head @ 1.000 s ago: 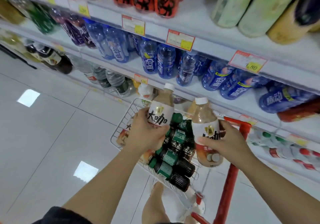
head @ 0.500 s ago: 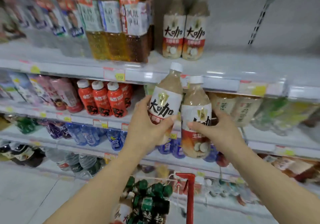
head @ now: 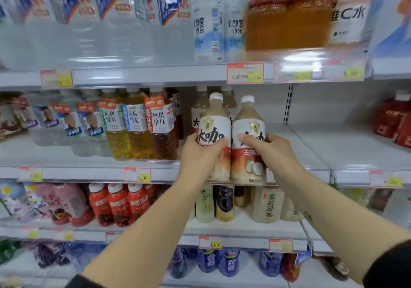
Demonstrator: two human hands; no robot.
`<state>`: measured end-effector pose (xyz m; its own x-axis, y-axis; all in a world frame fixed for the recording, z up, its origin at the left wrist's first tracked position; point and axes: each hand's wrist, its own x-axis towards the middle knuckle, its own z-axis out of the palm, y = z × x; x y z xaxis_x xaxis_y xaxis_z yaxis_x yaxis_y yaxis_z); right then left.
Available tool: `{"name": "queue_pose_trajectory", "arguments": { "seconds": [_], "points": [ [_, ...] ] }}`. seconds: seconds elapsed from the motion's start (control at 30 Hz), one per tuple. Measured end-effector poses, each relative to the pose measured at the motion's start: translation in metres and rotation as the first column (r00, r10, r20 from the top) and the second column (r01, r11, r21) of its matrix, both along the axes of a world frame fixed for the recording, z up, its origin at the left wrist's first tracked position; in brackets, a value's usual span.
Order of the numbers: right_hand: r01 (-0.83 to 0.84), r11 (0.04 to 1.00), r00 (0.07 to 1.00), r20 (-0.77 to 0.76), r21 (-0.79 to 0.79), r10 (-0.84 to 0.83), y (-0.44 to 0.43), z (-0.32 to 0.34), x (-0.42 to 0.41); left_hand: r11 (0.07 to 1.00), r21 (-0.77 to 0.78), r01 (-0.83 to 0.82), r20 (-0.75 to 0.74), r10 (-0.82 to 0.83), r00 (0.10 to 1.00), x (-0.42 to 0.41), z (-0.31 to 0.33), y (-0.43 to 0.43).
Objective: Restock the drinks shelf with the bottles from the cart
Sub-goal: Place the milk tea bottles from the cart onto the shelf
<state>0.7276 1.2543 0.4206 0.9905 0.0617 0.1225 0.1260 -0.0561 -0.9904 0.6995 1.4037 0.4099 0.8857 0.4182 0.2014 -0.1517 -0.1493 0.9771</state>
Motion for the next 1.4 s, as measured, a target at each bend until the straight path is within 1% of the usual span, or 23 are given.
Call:
{"name": "queue_pose_trajectory", "arguments": {
  "seconds": [0.07,0.1,0.27,0.33,0.4,0.5,0.63,0.77,0.83,0.93,1.0,1.07,1.13,1.2,1.3,1.4],
  "points": [
    [0.048,0.999,0.998,0.047,-0.005,-0.048,0.013,0.004,0.018,0.993,0.087,-0.080,0.081,0.073,0.994,0.018,0.007,0.005],
    [0.071,0.997,0.995,0.068,-0.009,-0.070,0.019,0.004,0.026,0.989,0.104,-0.107,0.116,0.095,0.989,0.027,0.007,0.008],
    [0.125,0.992,0.981,0.147,-0.008,-0.123,0.043,0.006,0.056,0.984,0.082,-0.159,0.191,0.141,0.971,0.062,-0.002,0.021],
    [0.146,0.989,0.968,0.212,-0.028,-0.137,0.049,0.006,0.064,0.980,0.073,-0.185,0.227,0.164,0.960,0.070,-0.005,0.025],
    [0.154,0.985,0.953,0.274,-0.074,-0.129,0.053,0.004,0.071,0.979,0.051,-0.196,0.260,0.176,0.949,0.076,-0.007,0.028],
    [0.137,0.984,0.947,0.307,-0.113,-0.097,0.058,-0.004,0.077,0.981,0.032,-0.193,0.278,0.176,0.944,0.083,-0.012,0.032],
    [0.149,0.982,0.936,0.337,-0.115,-0.102,0.062,-0.019,0.080,0.981,0.050,-0.187,0.272,0.167,0.948,0.087,-0.018,0.033],
    [0.157,0.983,0.929,0.351,-0.094,-0.115,0.061,-0.028,0.083,0.976,0.103,-0.191,0.278,0.156,0.948,0.089,-0.025,0.032],
    [0.152,0.982,0.931,0.351,-0.109,-0.105,0.060,-0.030,0.085,0.969,0.135,-0.207,0.269,0.165,0.949,0.088,-0.028,0.033],
    [0.104,0.977,0.935,0.354,-0.187,-0.031,0.055,-0.028,0.084,0.965,0.199,-0.172,0.203,0.131,0.970,0.086,-0.028,0.037],
    [0.033,0.962,0.941,0.333,-0.272,0.062,0.052,-0.029,0.079,0.962,0.246,-0.118,0.141,0.085,0.986,0.085,-0.028,0.042],
    [0.011,0.936,0.940,0.324,-0.352,0.111,0.049,-0.033,0.074,0.946,0.321,-0.049,0.092,0.021,0.996,0.083,-0.028,0.047],
    [0.046,0.926,0.936,0.339,-0.376,0.091,0.048,-0.036,0.072,0.921,0.390,0.024,0.050,-0.047,0.998,0.082,-0.030,0.053],
    [0.099,0.924,0.933,0.357,-0.369,0.043,0.050,-0.039,0.071,0.911,0.410,0.050,0.030,-0.068,0.997,0.081,-0.034,0.058],
    [0.181,0.911,0.917,0.398,-0.370,-0.021,0.055,-0.043,0.069,0.913,0.408,0.012,0.039,-0.030,0.999,0.078,-0.035,0.058],
    [0.221,0.883,0.909,0.415,-0.413,-0.034,0.057,-0.047,0.069,0.908,0.418,-0.015,0.061,-0.012,0.998,0.078,-0.036,0.056]
  ]
}}
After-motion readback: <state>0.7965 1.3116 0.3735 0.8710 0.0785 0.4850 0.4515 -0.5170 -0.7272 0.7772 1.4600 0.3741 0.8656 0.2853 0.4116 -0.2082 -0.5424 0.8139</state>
